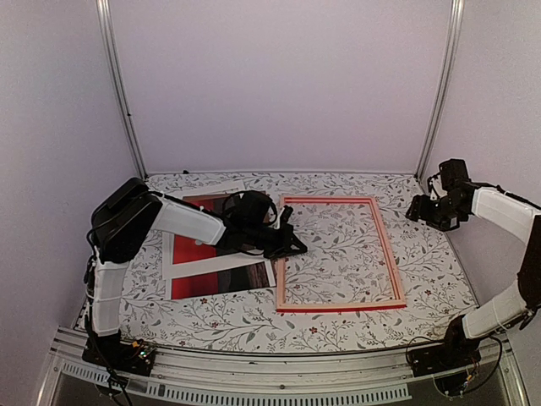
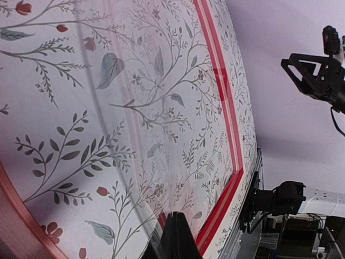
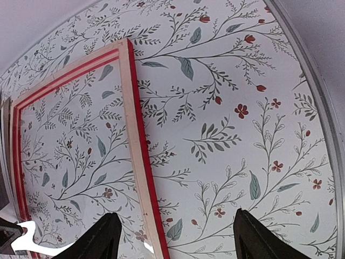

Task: Put the photo into the frame
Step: Place the glass panel in the frame body.

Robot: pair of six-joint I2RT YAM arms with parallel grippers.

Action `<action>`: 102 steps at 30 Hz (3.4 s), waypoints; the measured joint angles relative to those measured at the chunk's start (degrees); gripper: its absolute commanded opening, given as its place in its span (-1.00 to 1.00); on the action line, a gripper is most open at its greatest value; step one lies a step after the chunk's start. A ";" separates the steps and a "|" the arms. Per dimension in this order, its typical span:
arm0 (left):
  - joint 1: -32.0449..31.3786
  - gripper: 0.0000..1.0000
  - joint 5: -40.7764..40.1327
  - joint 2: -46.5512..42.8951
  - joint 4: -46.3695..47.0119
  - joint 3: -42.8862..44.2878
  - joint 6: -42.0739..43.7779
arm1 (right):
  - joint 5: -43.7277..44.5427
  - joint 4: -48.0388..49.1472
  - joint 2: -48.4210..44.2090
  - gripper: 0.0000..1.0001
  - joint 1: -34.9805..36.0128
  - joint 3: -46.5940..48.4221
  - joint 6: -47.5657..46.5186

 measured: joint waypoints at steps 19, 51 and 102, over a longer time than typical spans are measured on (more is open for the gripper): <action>0.24 -1.00 2.03 0.02 -2.01 1.64 2.08 | -2.95 3.08 1.90 0.56 5.27 -3.02 -1.09; 0.61 -1.00 3.06 0.02 -4.85 3.23 3.91 | -2.95 3.17 3.48 0.55 6.27 -3.02 -1.11; 0.81 -1.00 2.93 -0.31 -1.51 -0.28 0.81 | -2.95 3.17 4.44 0.55 6.78 -3.02 -1.14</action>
